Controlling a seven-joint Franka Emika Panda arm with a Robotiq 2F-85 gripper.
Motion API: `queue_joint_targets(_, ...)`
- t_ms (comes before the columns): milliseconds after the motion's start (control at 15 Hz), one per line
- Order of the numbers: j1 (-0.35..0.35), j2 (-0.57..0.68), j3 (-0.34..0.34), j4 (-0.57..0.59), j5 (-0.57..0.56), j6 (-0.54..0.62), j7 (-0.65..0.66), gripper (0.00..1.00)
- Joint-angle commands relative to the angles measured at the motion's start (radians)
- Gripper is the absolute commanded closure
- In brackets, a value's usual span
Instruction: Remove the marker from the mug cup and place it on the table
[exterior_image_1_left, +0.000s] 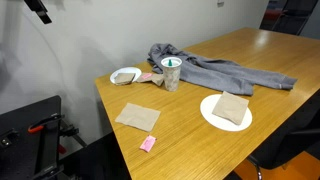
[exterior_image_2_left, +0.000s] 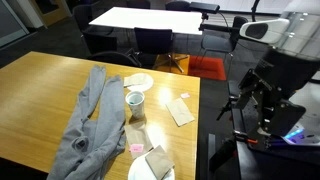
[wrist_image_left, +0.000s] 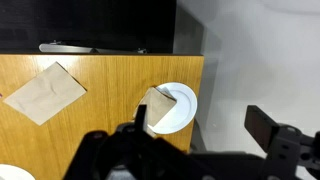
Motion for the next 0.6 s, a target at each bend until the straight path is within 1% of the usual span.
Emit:
queue_joint_targets(0, 0.001, 0.000, -0.002, 0.002, -0.002, -0.003, 0.001, 0.00)
queue_joint_targets(333, 0.001, 0.000, -0.002, 0.002, -0.002, -0.003, 0.001, 0.00)
queue_joint_targets(400, -0.003, 0.000, 0.001, 0.002, -0.010, 0.004, -0.001, 0.00)
queue_joint_targets(533, -0.028, -0.003, 0.012, 0.009, -0.061, 0.018, 0.003, 0.00)
